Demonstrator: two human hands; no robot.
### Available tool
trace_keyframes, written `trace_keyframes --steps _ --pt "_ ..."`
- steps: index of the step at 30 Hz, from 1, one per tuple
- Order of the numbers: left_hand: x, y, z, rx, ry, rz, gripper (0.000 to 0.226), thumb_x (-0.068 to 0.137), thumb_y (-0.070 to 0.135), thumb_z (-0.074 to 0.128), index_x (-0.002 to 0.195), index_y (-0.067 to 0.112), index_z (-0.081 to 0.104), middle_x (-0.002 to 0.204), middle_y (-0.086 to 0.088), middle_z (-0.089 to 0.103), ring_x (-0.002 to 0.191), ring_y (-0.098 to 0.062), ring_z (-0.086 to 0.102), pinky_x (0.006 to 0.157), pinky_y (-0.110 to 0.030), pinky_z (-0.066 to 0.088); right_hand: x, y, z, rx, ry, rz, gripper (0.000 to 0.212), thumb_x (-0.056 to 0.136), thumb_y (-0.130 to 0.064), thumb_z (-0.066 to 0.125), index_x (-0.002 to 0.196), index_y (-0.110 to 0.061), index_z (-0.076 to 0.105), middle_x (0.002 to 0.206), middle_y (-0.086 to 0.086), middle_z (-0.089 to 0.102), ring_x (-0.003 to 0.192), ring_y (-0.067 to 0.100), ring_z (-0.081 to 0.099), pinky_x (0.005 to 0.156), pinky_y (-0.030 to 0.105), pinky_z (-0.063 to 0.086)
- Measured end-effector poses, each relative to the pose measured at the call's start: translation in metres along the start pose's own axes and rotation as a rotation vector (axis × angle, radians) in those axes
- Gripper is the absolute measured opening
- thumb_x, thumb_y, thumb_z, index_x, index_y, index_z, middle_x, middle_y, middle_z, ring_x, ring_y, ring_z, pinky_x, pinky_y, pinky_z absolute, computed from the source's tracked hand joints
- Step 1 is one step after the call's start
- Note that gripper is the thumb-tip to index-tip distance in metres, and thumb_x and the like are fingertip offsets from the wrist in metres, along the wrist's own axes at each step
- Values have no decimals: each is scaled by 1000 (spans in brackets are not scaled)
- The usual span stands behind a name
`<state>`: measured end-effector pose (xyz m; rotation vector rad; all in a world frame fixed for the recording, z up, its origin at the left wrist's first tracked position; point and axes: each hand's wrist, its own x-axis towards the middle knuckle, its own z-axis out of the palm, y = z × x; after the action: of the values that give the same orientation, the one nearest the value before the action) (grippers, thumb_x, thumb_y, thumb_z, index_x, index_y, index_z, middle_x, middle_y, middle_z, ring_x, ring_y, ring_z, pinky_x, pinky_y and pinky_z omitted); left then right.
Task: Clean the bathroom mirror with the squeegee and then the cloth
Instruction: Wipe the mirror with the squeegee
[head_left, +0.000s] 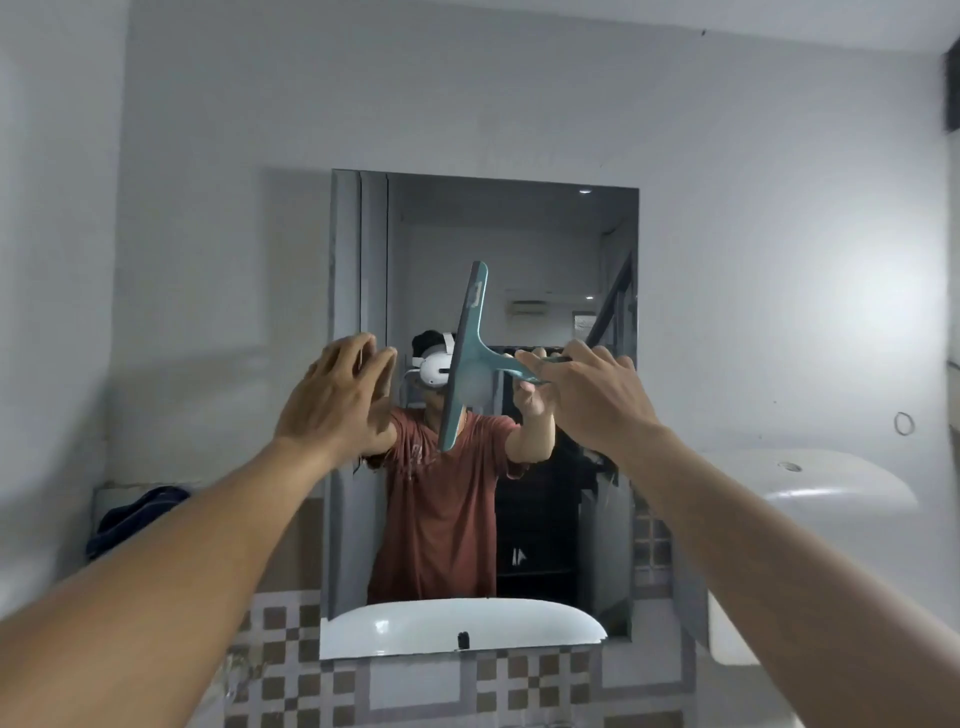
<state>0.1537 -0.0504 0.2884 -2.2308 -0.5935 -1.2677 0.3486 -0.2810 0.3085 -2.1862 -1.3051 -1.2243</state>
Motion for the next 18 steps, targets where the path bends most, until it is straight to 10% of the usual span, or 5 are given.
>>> trace_keyframes --steps 18 --pt "26 -5 -18 73 -39 59 79 81 40 75 149 20 40 145 -13 39 128 -36 42 104 -50 47 -36 38 17 188 -24 241 58 105 -25 44 155 -47 23 105 -2 49 93 25 58 80 39 52"
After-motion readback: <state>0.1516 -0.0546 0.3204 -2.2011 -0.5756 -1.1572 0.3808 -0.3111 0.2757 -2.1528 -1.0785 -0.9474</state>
